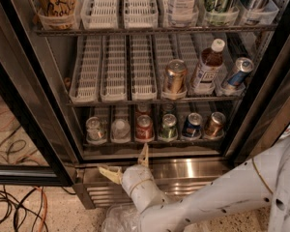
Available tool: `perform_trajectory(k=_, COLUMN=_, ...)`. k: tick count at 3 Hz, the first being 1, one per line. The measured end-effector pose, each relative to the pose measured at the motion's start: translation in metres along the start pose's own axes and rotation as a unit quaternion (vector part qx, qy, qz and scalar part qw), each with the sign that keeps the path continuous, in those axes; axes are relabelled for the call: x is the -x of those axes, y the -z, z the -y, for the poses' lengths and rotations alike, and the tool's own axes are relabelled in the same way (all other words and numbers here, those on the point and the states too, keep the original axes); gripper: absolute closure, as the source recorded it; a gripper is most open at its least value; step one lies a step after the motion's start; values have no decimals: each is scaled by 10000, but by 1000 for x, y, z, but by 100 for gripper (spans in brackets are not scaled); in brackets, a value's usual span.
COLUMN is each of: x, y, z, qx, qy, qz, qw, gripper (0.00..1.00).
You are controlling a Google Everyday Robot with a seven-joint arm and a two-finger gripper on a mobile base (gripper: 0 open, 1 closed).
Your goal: Pick water bottle from bottom shelf of fridge
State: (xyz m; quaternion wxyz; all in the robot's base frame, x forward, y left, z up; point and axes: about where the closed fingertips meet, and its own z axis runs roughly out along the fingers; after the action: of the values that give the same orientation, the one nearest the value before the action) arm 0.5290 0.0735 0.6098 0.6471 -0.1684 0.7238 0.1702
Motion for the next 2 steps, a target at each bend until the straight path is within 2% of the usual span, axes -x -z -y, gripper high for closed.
perform_trajectory(k=1, x=2, y=-12, z=-2, qx=26, qy=173, qz=-44, qw=9998, gripper=0)
perform_trajectory(k=2, x=6, y=-51, z=-2, qx=63, qy=477, qz=-89, qw=9988, gripper=0)
